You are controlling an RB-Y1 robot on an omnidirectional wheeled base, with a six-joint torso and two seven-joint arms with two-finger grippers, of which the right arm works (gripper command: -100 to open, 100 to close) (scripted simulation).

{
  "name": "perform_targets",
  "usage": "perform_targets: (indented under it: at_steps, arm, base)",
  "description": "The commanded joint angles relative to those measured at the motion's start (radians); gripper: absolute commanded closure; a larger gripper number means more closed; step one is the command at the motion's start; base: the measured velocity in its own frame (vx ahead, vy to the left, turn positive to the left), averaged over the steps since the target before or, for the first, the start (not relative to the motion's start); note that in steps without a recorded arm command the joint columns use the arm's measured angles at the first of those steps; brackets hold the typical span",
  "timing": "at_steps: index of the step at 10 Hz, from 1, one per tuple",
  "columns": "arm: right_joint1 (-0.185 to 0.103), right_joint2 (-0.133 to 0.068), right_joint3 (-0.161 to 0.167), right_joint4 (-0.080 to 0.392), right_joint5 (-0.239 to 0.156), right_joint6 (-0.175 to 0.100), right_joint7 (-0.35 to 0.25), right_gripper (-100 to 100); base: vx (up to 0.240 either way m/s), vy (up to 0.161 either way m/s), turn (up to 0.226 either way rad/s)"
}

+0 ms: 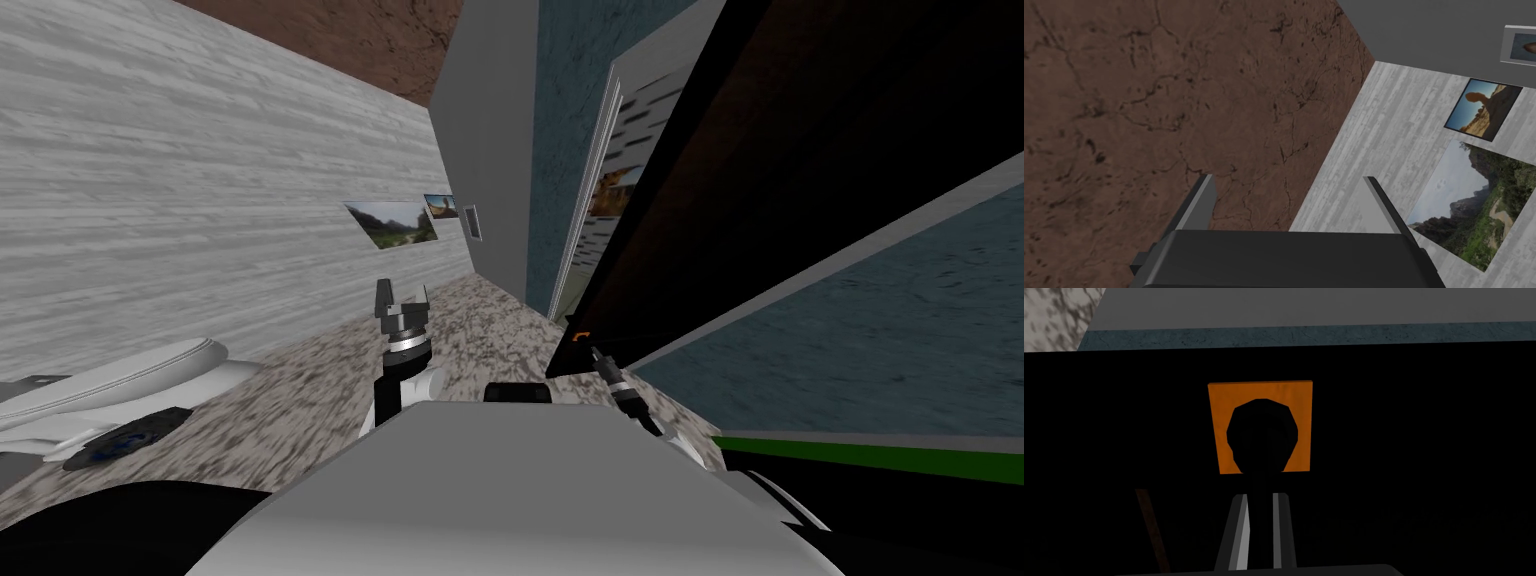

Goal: Pull the door open

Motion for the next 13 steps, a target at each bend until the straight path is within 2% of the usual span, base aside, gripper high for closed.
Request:
perform_targets:
  at_steps: [1, 7, 8, 13]
  arm:
    - [-0.016, 0.007, 0.026, -0.007, -0.016, 0.018, 0.01, 100]
    - [-0.051, 0.011, 0.086, -0.039, -0.061, 0.077, 0.033, 100]
    - [-0.051, 0.011, 0.08, -0.025, -0.056, 0.067, 0.03, 100]
    - [-0.018, -0.01, 0.079, 0.022, -0.077, -0.006, 0.017, 100]
  base:
    - [-0.152, -0.066, 0.097]
    - [-0.18, -0.099, 0.088]
    - [-0.069, -0.049, 0.039]
    - [-0.156, -0.059, 0.219]
